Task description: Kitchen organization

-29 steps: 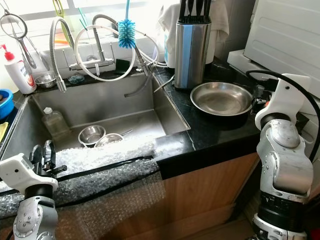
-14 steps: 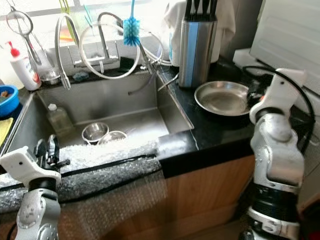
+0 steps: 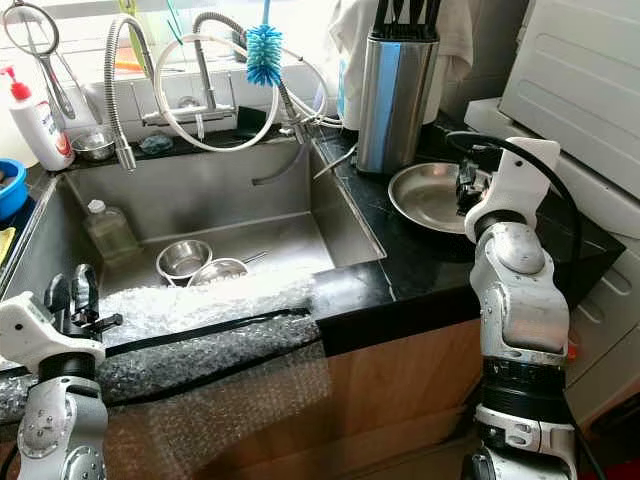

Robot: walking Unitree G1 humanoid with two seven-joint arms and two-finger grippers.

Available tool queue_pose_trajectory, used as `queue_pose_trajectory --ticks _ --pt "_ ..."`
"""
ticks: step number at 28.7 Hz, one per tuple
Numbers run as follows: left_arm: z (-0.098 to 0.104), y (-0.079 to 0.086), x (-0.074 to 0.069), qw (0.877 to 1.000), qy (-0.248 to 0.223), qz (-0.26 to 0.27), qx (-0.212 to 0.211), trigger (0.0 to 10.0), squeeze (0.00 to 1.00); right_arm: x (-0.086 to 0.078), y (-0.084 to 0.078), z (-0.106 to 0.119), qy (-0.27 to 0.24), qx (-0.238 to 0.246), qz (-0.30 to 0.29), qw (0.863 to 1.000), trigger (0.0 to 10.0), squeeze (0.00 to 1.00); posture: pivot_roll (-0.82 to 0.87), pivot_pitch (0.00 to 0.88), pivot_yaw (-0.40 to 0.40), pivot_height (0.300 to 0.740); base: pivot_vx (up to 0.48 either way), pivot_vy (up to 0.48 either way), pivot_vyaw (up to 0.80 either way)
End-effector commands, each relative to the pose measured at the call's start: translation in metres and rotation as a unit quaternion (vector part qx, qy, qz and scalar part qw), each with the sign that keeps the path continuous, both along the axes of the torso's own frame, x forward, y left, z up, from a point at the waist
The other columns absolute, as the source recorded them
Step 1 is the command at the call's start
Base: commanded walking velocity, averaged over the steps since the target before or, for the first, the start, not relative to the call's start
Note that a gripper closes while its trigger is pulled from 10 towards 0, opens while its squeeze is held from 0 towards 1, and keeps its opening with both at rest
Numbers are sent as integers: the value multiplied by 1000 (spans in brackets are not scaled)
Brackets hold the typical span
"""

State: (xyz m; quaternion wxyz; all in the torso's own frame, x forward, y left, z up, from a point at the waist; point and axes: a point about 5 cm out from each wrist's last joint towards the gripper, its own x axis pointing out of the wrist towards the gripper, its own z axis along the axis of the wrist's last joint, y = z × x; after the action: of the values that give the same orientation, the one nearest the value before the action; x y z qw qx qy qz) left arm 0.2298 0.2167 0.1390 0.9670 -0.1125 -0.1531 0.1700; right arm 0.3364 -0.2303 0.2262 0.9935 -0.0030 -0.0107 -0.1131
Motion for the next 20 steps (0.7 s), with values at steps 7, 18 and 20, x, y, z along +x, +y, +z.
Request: queue_pose_trajectory --ticks 7,18,20 --pt "7 15 -2 1000 0 3 30 10000 0 -1 -2 -1 -9 -1 -13 1000 10000 0 33 0 0 740 0 0 0" --pt "21 13 3 999 -25 -6 36 10000 0 -5 -6 -4 -9 -6 -21 1000 10000 0 6 0 18 740 0 0 0" --pt "20 12 4 999 -23 -8 35 10000 0 -6 -6 -4 -10 -6 -22 1000 10000 0 5 0 20 740 0 0 0"
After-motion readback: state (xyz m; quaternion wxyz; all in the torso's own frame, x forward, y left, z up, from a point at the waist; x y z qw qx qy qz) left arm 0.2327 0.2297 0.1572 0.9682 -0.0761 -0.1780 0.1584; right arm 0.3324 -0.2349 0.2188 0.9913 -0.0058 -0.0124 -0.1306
